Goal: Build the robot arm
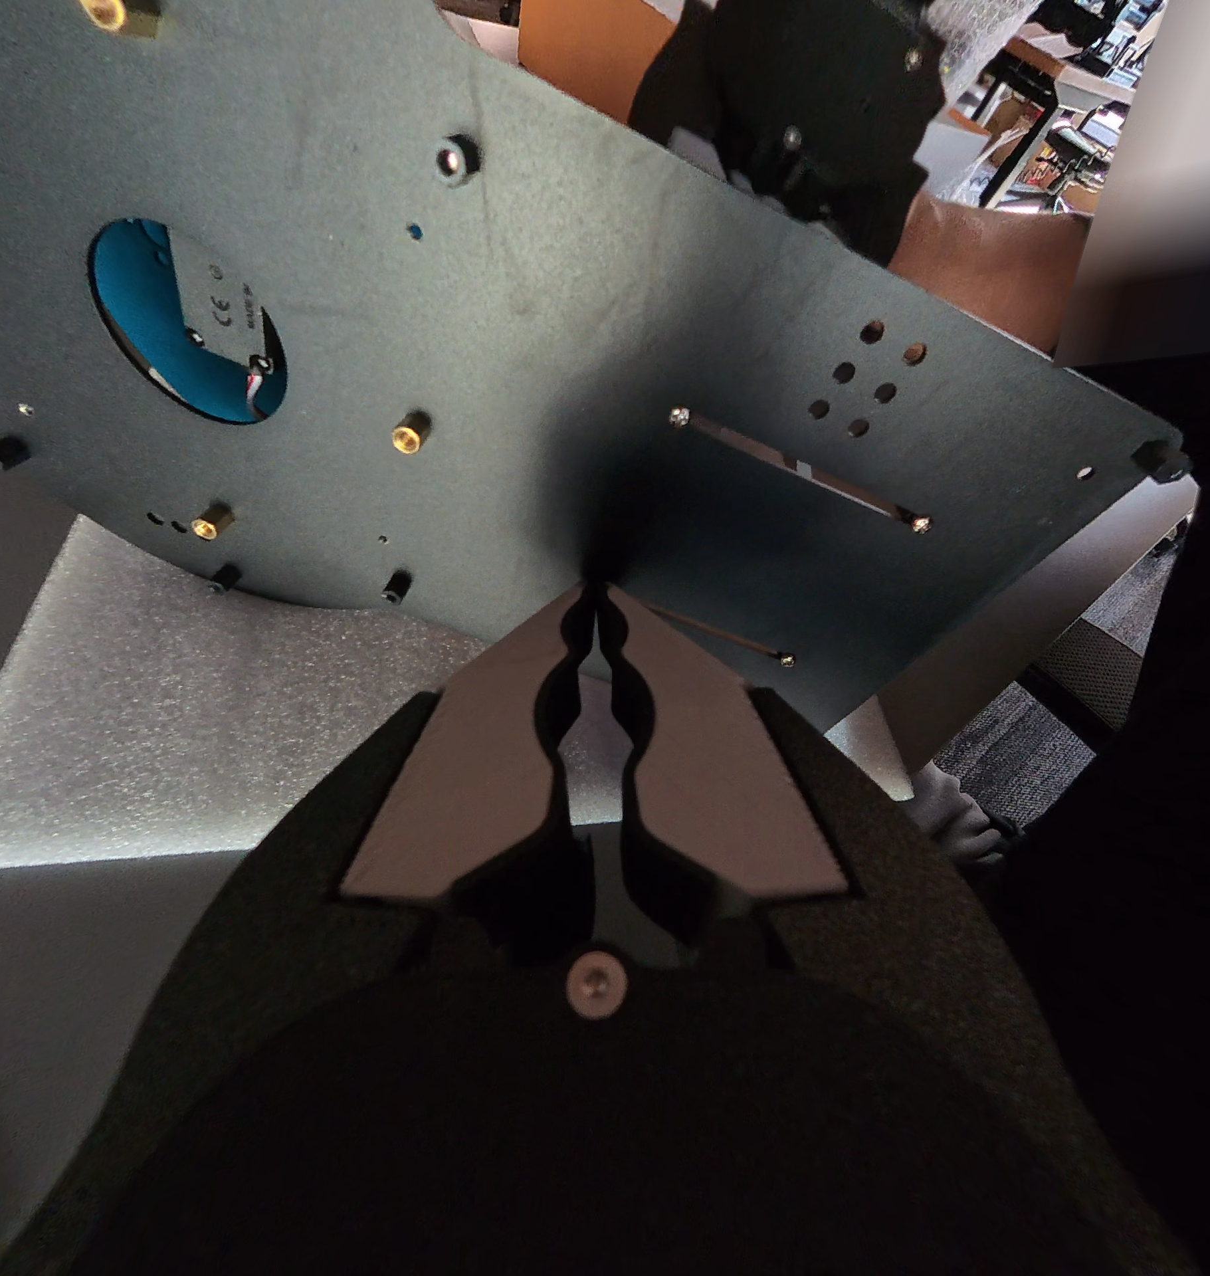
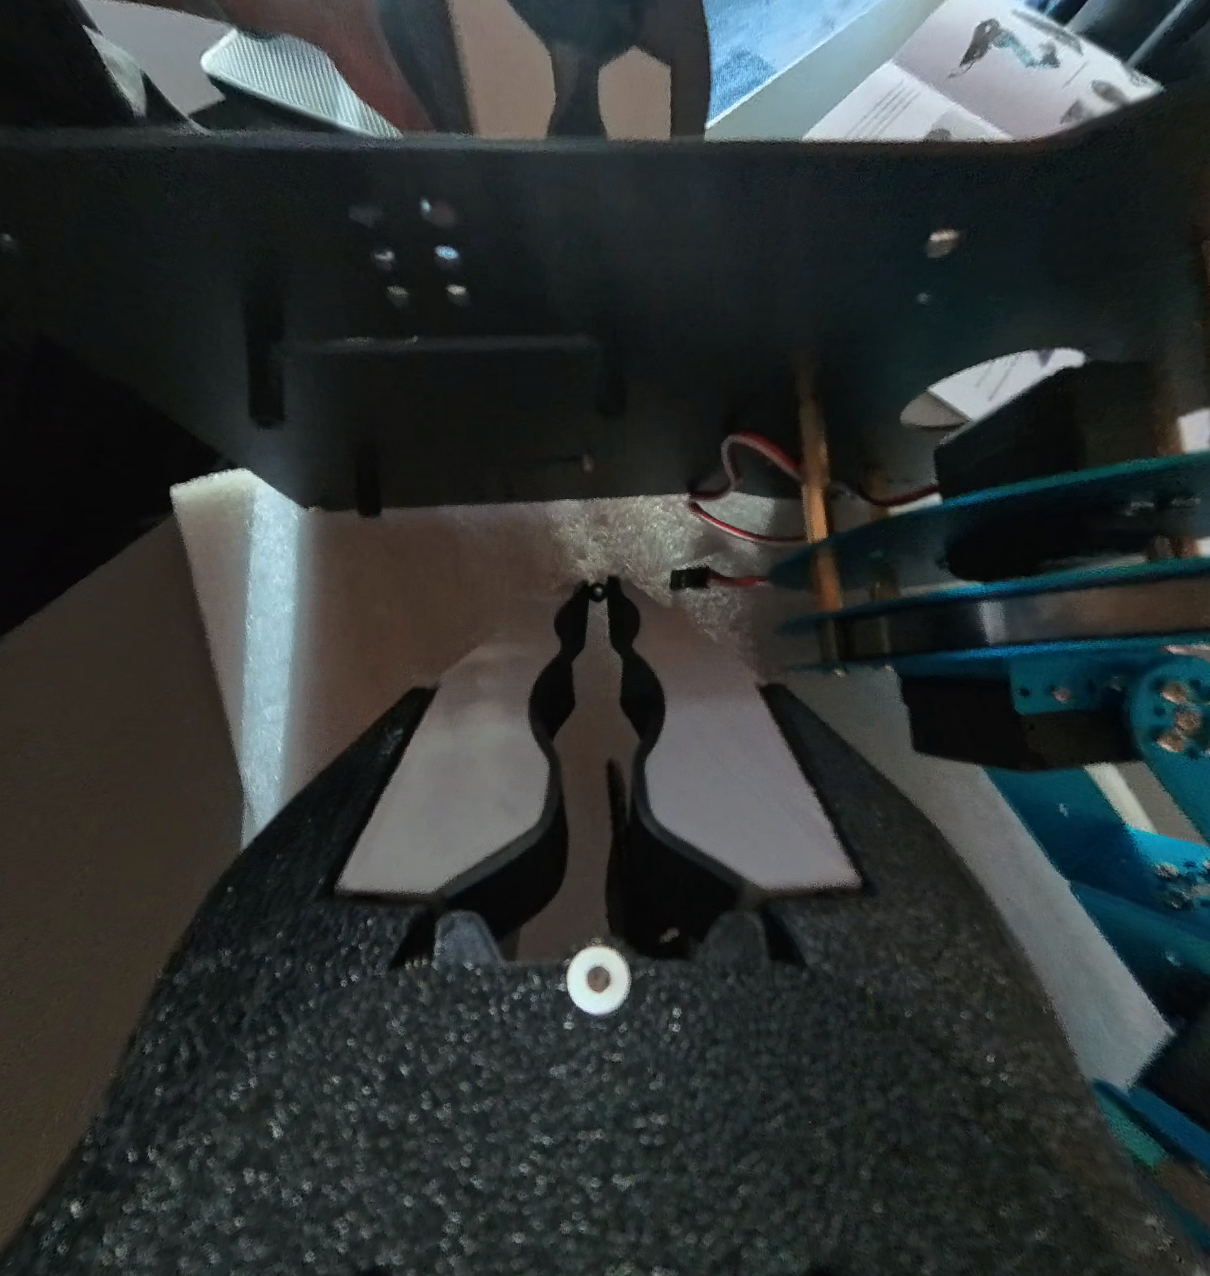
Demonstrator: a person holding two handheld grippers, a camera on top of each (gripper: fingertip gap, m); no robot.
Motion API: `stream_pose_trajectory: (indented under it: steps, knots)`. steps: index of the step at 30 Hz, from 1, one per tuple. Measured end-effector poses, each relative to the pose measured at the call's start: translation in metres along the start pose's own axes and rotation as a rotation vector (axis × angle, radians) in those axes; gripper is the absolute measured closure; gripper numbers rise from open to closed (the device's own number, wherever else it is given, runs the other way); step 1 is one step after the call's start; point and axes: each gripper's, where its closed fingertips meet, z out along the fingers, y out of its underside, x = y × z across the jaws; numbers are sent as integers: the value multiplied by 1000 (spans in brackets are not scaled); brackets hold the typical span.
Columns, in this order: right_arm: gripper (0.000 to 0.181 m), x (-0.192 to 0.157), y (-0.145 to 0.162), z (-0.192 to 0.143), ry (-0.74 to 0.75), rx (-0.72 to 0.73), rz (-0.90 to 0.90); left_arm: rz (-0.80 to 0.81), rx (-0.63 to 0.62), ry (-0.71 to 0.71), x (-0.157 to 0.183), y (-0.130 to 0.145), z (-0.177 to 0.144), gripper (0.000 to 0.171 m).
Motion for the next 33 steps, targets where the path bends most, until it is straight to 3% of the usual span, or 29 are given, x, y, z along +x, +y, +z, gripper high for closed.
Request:
stream_pose_trajectory:
  steps: [2, 9, 15, 30, 33]
  knots:
    - [177, 3, 6, -11, -18, -33, -3, 1, 1, -1, 0, 0, 0, 171]
    - [177, -3, 68, -67, -168, -416, 116, 20, -5, -16, 0, 0, 0, 171]
    - [177, -6, 86, -68, -164, -519, 111, 30, -8, -26, 0, 0, 0, 171]
    - [177, -6, 90, -60, -153, -528, 140, 32, -2, -20, 0, 0, 0, 171]
    - [177, -3, 55, -51, -137, -335, 74, 25, 2, -16, 0, 0, 0, 171]
